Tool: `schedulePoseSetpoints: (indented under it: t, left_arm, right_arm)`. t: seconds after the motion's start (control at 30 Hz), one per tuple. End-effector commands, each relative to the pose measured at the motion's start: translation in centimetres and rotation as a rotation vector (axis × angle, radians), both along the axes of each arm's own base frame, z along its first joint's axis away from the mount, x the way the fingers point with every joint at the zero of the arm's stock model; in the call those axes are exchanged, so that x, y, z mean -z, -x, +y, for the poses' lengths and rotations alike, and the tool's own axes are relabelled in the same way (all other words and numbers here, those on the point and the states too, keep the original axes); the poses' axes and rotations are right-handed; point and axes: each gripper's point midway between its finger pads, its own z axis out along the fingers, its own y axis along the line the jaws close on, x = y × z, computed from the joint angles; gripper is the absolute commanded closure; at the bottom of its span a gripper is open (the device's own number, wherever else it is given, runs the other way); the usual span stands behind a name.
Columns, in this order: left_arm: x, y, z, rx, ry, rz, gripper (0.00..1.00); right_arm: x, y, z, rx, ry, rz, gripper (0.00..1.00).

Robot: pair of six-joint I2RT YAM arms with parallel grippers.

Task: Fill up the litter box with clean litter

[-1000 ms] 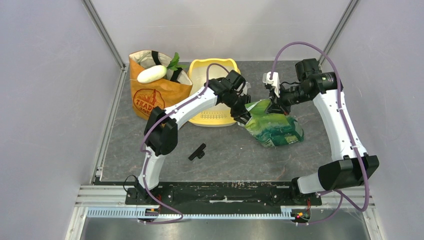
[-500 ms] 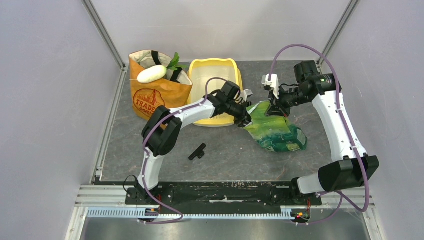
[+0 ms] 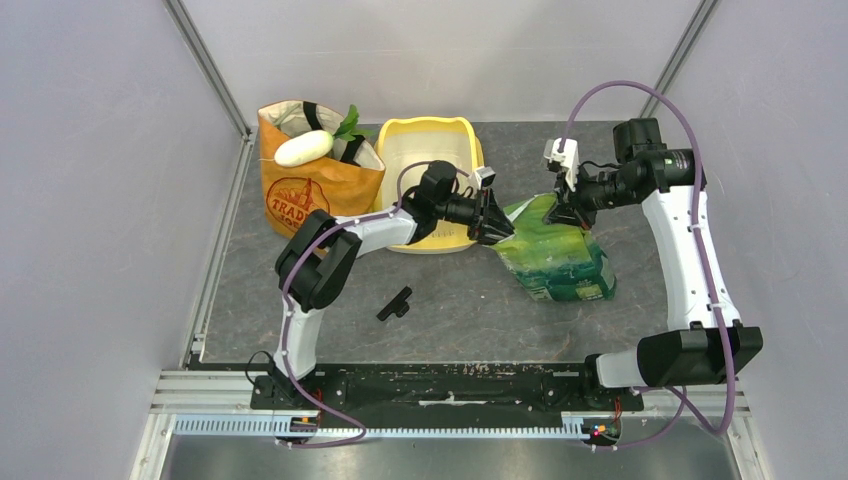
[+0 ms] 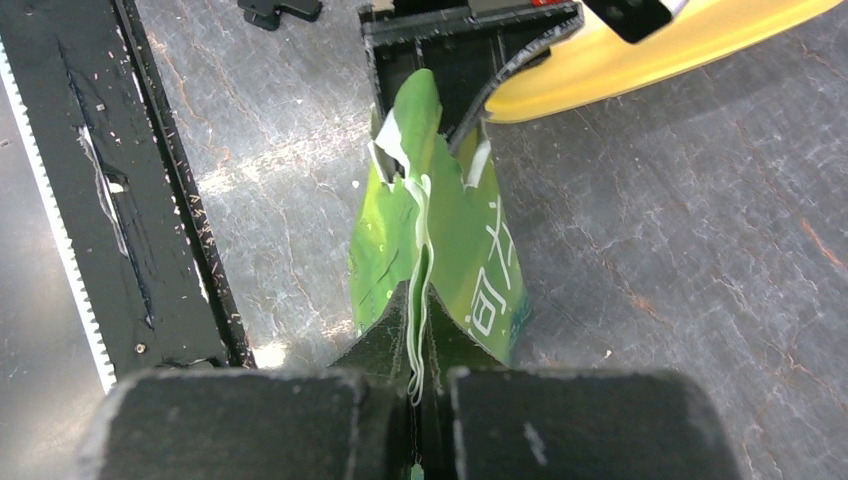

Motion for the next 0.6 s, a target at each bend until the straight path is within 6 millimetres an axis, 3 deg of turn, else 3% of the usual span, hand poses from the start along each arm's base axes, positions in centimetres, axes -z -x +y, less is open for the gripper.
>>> schedulePoseSetpoints:
  t: [0.0,0.23,0.37,0.57]
  left_arm:
    - [-6.4,-0.2,3.0,-0.039,0.074,-0.110,0.98]
    - [-8.6,-2.9,6.8,-0.152,0.044,-0.169,0.98]
    - [-9.4,-3.3,8.4,-0.191,0.038,-0.165,0.98]
    - [-10.4,-4.9,11.1,-0.263,0.041,-0.170,0.98]
  right_arm:
    - [-4.3,-0.4,-0.4,0.004,-0.055,-0.153,1.00]
    - [-6.0,-1.6,-0.1,0.006,-0.094,-0.196,1.00]
    - [-7.5,-3.1,0.1,0.006,-0.110,-0.242,1.00]
    - [-7.8,-4.4,0.6,-0.024,-0.094,-0.267,1.00]
